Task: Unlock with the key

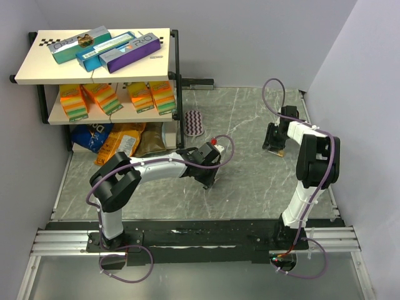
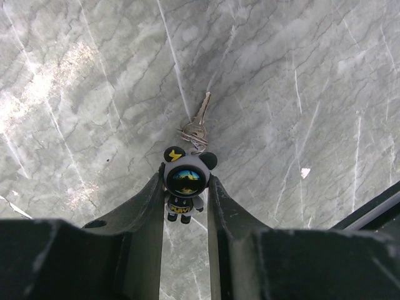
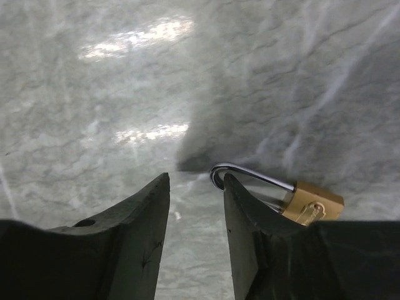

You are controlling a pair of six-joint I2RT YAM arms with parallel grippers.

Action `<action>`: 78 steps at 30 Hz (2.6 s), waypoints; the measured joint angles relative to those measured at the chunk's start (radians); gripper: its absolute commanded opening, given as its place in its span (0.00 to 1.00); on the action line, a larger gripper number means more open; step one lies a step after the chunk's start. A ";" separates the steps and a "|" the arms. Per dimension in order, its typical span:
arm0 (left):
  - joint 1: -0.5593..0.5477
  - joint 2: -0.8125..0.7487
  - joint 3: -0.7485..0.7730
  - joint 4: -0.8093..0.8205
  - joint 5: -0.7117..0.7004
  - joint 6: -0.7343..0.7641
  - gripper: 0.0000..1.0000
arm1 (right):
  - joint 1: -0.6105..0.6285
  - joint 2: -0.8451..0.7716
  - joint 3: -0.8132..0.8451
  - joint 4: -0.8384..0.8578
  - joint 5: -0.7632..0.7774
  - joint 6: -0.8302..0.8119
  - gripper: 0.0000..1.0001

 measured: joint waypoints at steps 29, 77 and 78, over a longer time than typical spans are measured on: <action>0.000 0.000 -0.027 0.001 -0.002 -0.018 0.06 | 0.260 0.107 0.280 -0.008 -0.160 0.228 0.65; 0.000 -0.059 -0.033 -0.004 0.087 0.009 0.80 | 0.196 -0.391 -0.288 -0.014 -0.207 0.235 0.66; 0.000 -0.053 -0.010 -0.013 0.081 0.013 0.80 | 0.196 -0.399 -0.288 -0.014 -0.207 0.237 0.66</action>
